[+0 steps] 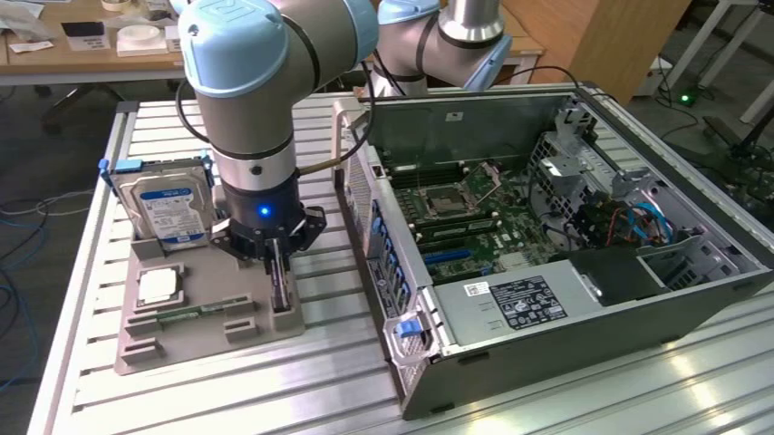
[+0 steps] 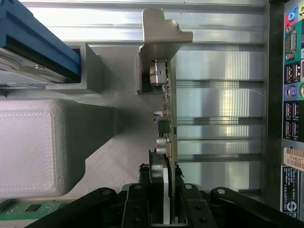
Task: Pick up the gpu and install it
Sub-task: 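Pick up the gpu and move the gpu toward the slot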
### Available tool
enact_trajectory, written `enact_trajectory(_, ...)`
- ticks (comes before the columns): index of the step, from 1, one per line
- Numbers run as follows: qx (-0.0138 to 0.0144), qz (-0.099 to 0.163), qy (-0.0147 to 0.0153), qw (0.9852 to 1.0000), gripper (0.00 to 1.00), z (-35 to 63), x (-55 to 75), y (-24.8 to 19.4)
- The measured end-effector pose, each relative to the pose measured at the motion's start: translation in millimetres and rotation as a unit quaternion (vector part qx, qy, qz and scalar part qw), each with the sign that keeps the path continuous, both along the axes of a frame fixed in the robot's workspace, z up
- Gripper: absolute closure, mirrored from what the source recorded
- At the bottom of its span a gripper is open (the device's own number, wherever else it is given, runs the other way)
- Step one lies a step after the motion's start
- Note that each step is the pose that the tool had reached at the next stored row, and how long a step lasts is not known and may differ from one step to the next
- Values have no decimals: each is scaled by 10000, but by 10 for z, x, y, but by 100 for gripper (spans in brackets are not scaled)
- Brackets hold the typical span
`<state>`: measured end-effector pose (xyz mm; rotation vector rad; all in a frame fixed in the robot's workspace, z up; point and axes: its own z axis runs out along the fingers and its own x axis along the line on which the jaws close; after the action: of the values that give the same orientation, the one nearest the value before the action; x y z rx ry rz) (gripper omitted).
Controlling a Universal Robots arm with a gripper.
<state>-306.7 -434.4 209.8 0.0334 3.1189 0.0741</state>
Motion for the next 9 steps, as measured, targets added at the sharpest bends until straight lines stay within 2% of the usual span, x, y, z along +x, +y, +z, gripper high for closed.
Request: enact_trajectory(9,3,0,-1,10000,72,5,1,0)
